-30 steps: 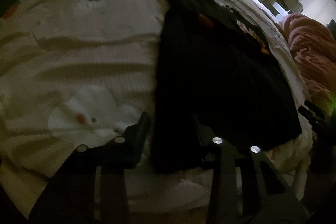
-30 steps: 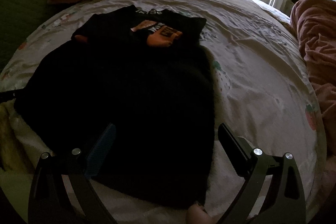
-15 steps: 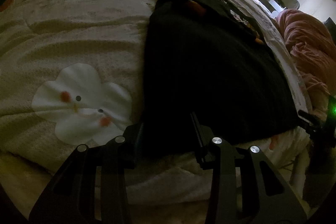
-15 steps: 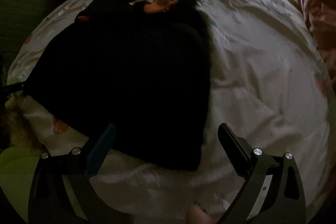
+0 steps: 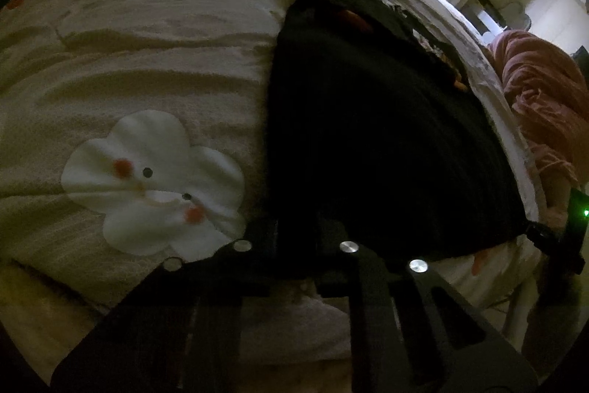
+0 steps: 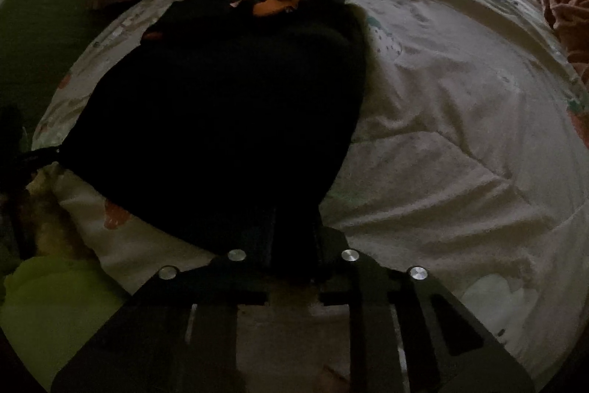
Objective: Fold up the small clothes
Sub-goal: 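Lift the hem with both grippers and fold it over toward the collar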
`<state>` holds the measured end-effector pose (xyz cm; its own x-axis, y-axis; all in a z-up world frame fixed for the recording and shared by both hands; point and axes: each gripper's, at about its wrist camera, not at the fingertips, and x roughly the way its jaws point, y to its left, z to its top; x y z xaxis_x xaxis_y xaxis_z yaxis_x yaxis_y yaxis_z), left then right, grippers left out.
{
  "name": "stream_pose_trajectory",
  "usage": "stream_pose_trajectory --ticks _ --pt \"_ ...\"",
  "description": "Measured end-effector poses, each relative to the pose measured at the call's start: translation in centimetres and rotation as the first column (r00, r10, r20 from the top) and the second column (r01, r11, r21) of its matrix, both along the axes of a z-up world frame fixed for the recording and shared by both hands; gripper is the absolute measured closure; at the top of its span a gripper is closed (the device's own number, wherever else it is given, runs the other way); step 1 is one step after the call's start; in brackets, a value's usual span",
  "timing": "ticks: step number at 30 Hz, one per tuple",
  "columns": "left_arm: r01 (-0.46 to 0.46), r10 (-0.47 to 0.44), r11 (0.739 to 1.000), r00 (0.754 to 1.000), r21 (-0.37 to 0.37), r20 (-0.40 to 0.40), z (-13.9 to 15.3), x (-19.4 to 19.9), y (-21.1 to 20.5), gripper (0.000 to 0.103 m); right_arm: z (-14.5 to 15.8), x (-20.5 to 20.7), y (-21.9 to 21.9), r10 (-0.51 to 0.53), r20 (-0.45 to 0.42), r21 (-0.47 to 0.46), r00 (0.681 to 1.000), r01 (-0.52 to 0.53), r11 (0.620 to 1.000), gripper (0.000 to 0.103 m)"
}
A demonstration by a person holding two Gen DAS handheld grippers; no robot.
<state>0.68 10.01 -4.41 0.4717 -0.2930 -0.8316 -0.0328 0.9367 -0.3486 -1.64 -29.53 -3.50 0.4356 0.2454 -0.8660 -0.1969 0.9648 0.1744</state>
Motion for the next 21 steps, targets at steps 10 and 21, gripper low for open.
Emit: stream_pose_trajectory --ticks 10,21 --pt "-0.016 0.013 1.000 0.993 0.026 0.117 4.6 0.7 0.6 0.100 5.2 0.9 -0.8 -0.003 0.176 0.110 0.984 -0.017 0.994 0.095" --pt "-0.058 0.050 0.998 0.979 0.034 0.198 9.5 3.1 1.1 0.100 11.1 4.0 -2.1 -0.061 0.358 0.163 0.932 0.002 0.987 0.095"
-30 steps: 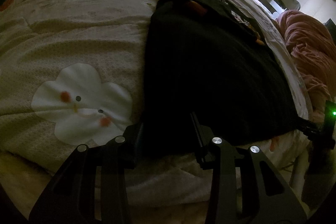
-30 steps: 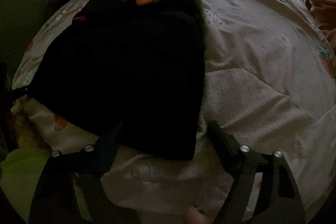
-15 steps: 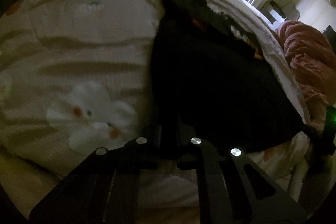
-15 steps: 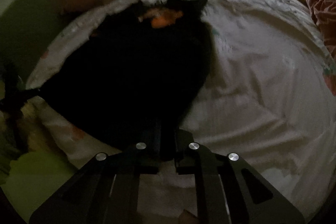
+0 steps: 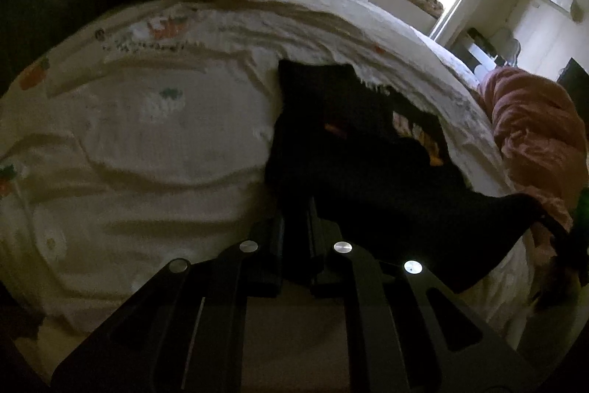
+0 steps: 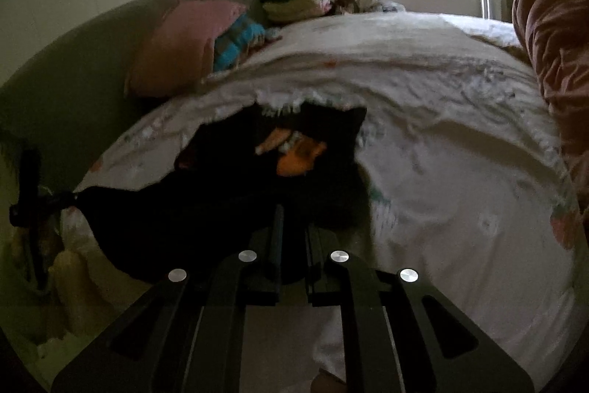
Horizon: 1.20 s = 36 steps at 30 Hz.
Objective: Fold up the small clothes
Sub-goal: 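Lift the hem with both grippers and fold it over toward the collar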
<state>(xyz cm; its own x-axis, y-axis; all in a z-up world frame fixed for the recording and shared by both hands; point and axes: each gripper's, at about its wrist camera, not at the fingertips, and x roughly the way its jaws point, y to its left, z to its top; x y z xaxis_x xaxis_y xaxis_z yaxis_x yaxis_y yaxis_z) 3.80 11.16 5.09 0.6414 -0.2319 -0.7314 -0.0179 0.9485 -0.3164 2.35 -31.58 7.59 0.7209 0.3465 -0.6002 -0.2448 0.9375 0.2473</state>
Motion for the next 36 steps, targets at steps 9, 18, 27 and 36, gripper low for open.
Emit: stream_pose_trajectory --ticks 9,18,27,36 --pt "-0.032 0.030 0.999 0.998 0.024 0.050 3.4 3.6 0.2 0.100 3.3 3.1 -0.3 -0.046 0.115 0.005 0.992 0.045 0.999 0.095" --pt "-0.058 0.051 0.995 0.995 0.079 0.085 6.3 8.3 -0.5 0.100 5.2 7.1 -0.1 -0.083 0.177 -0.023 0.981 0.088 0.996 0.095" --pt "-0.079 0.067 0.988 0.993 0.134 0.093 7.4 12.8 -1.1 0.100 5.1 10.6 -0.7 -0.112 0.186 -0.025 0.976 0.119 0.993 0.095" --pt "-0.089 0.072 0.976 0.994 0.201 0.088 6.8 17.2 -2.3 0.100 3.4 14.7 -1.2 -0.150 0.160 -0.033 0.976 0.157 0.987 0.095"
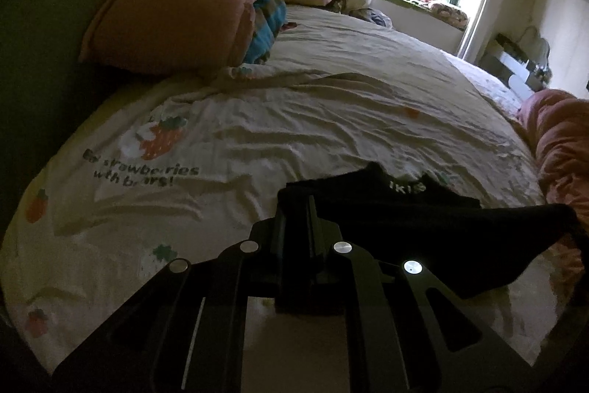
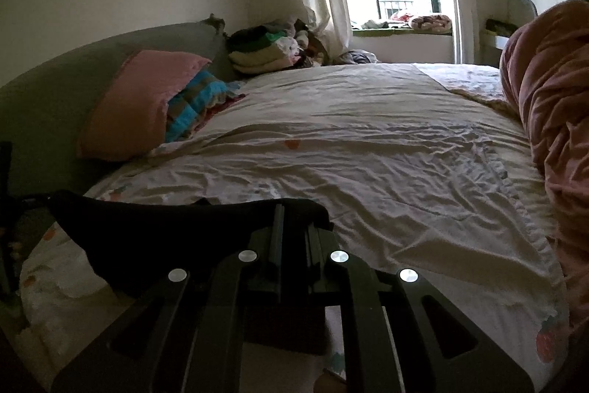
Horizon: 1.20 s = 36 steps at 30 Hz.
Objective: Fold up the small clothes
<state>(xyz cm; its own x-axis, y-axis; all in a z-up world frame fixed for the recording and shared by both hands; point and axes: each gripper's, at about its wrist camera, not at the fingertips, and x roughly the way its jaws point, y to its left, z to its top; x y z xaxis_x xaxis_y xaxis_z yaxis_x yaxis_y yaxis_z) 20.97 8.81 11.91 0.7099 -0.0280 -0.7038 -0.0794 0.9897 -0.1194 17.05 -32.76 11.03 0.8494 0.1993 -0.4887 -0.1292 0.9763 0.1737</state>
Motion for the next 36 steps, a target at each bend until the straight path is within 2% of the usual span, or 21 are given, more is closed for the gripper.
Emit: stream_pose_trajectory --ticks 9,17,30,32,33,34,36 --pt "-0.017 0.017 1.000 1.000 0.015 -0.023 -1.8 4.1 0.0 0.100 -1.9 3.9 -0.1 -0.029 -0.039 -0.033 0.999 0.027 0.999 0.095" --pt "-0.015 0.017 0.999 0.999 0.044 -0.051 -4.9 7.1 -0.5 0.100 -4.7 7.0 0.2 -0.063 -0.086 -0.065 0.994 0.058 0.996 0.095" --pt "-0.007 0.010 0.999 0.995 0.035 -0.099 -9.2 9.8 -0.6 0.097 -8.6 9.7 0.6 -0.095 -0.153 -0.118 0.984 0.078 0.990 0.095" --pt "-0.007 0.010 0.999 0.995 0.032 -0.100 -9.5 9.8 -0.6 0.090 -8.9 10.0 0.8 -0.093 -0.162 -0.127 0.982 0.073 0.989 0.091" --pt "-0.007 0.010 1.000 0.995 0.030 -0.097 -9.5 9.8 -0.5 0.088 -9.0 10.1 0.8 -0.107 -0.162 -0.139 0.981 0.085 0.987 0.077" --pt "-0.006 0.009 1.000 0.995 0.028 -0.095 -9.6 9.7 -0.4 0.086 -9.1 10.0 0.6 -0.147 -0.146 -0.159 0.978 0.123 0.980 0.060" --pt "-0.015 0.016 1.000 0.996 0.012 -0.083 -9.5 9.3 0.0 0.079 -8.9 9.5 0.2 -0.167 -0.124 -0.152 0.978 0.147 0.977 0.053"
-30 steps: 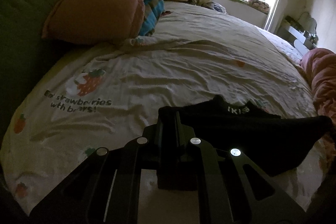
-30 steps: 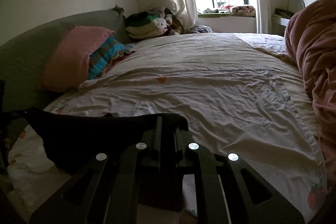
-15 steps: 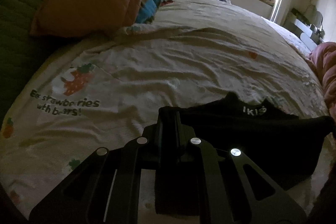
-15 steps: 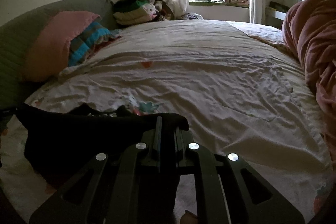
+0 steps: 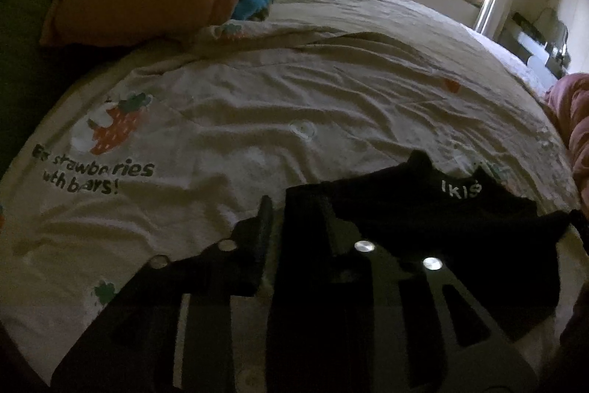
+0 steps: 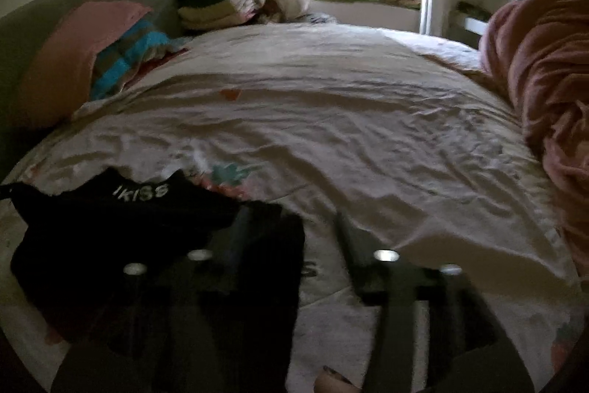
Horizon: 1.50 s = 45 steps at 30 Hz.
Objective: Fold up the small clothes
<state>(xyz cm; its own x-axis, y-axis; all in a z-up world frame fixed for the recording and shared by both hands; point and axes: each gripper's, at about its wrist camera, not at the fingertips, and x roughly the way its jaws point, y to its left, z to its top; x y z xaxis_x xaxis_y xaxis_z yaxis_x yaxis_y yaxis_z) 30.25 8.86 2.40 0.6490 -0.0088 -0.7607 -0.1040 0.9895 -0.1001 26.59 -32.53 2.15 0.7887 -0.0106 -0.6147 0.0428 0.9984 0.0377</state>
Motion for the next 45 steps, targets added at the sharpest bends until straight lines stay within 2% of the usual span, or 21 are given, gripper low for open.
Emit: stream_pose_trajectory --ticks 4,6,8,9,10,11,12,15,19,24,26,35,41,45 --pt "-0.034 0.034 0.999 0.998 0.006 0.049 0.8 -1.4 0.7 0.078 0.7 -1.5 -0.1 0.017 0.032 0.006 0.999 -0.017 1.000 0.053" --pt "-0.022 0.021 1.000 0.997 0.005 0.070 1.2 -2.1 0.4 0.078 1.1 -2.6 0.5 0.050 0.050 0.002 0.997 -0.050 0.999 0.053" --pt "0.011 -0.014 0.999 0.997 0.041 0.080 1.2 -2.9 -0.5 0.078 1.3 -3.5 1.5 0.100 0.051 0.000 0.994 -0.100 0.995 0.057" --pt "0.019 -0.024 0.998 0.997 0.056 0.076 1.0 -3.2 -0.8 0.078 1.4 -3.9 2.0 0.121 0.048 -0.007 0.992 -0.121 0.993 0.066" --pt "0.033 -0.037 0.998 0.997 0.057 0.067 0.8 -3.5 -1.2 0.083 1.3 -4.3 2.8 0.153 0.038 -0.020 0.988 -0.152 0.988 0.077" --pt "0.050 -0.053 0.998 0.997 0.050 0.056 0.4 -3.7 -1.6 0.093 1.1 -4.6 3.5 0.177 0.025 -0.026 0.984 -0.176 0.984 0.079" --pt "0.071 -0.073 0.996 0.996 0.053 0.041 -0.1 -4.0 -2.2 0.095 0.8 -4.8 4.3 0.208 -0.001 -0.027 0.978 -0.208 0.978 0.082" --pt "0.114 -0.115 0.990 0.993 0.081 0.009 -1.6 -4.9 -3.8 0.096 -0.6 -4.9 6.1 0.253 -0.087 -0.033 0.963 -0.257 0.966 0.083" --pt "0.157 -0.155 0.981 0.987 0.111 -0.029 -3.8 -5.9 -5.7 0.097 -2.6 -5.0 7.6 0.264 -0.161 -0.047 0.951 -0.275 0.960 0.083" --pt "0.175 -0.166 0.971 0.984 0.162 -0.068 -5.8 -5.2 -7.4 0.097 -5.8 -2.7 8.2 0.215 -0.248 -0.078 0.945 -0.241 0.967 0.083" --pt "0.171 -0.162 0.970 0.984 0.170 -0.069 -6.1 -4.7 -7.7 0.097 -6.7 -1.6 8.1 0.211 -0.257 -0.070 0.943 -0.236 0.969 0.083" --pt "0.155 -0.136 0.967 0.985 0.200 -0.104 -6.6 -0.3 -7.9 0.097 -6.7 3.3 7.9 0.198 -0.277 -0.049 0.940 -0.219 0.974 0.086" --pt "0.127 -0.106 0.971 0.988 0.200 -0.114 -6.5 2.6 -7.6 0.096 -6.0 6.5 7.0 0.164 -0.257 0.019 0.952 -0.165 0.986 0.086" --pt "0.095 -0.077 0.979 0.992 0.183 -0.102 -6.1 4.1 -6.7 0.095 -5.5 7.4 5.7 0.115 -0.186 0.047 0.976 -0.108 0.993 0.086"
